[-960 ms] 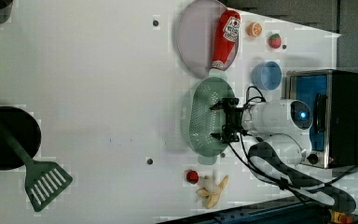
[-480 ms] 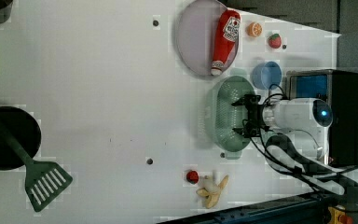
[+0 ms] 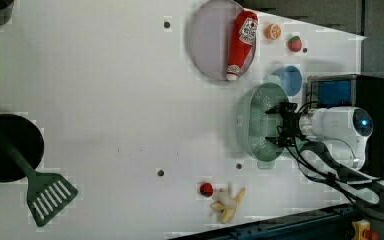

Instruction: Drag strainer left to right.

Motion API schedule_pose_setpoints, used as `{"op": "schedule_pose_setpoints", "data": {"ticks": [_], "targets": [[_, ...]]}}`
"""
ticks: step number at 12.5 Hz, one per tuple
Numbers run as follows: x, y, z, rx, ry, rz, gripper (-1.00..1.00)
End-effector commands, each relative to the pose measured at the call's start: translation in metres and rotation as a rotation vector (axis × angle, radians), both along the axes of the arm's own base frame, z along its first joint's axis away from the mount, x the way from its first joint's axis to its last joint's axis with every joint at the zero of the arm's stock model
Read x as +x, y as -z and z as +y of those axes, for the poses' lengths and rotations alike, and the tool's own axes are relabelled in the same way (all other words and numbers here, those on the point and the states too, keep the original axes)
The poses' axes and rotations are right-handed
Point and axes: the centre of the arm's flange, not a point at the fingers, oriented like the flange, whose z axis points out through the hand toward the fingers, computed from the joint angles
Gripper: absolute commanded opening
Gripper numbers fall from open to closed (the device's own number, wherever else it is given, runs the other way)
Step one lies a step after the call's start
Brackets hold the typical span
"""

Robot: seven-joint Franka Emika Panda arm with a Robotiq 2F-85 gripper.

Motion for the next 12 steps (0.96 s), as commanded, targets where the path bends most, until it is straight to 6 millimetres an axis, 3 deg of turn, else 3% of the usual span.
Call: {"op": "schedule_pose_setpoints", "data": {"ticks": [1,3,5,8,12], "targets": [[0.0,-0.004,-0.005,-0.002,-0.149,0.005,1.0],[0.003,-0.016,0.005,0.004,-0.279,-0.002,1.0],[0.014,-0.047,0.027,0.003,-0.381,-0.048,1.0],[0.025,-0.115,0.055,-0.032,-0.429,-0.067,1.0],[0.024,-0.214,0.07,-0.082,-0.48,0.025,1.0]]}}
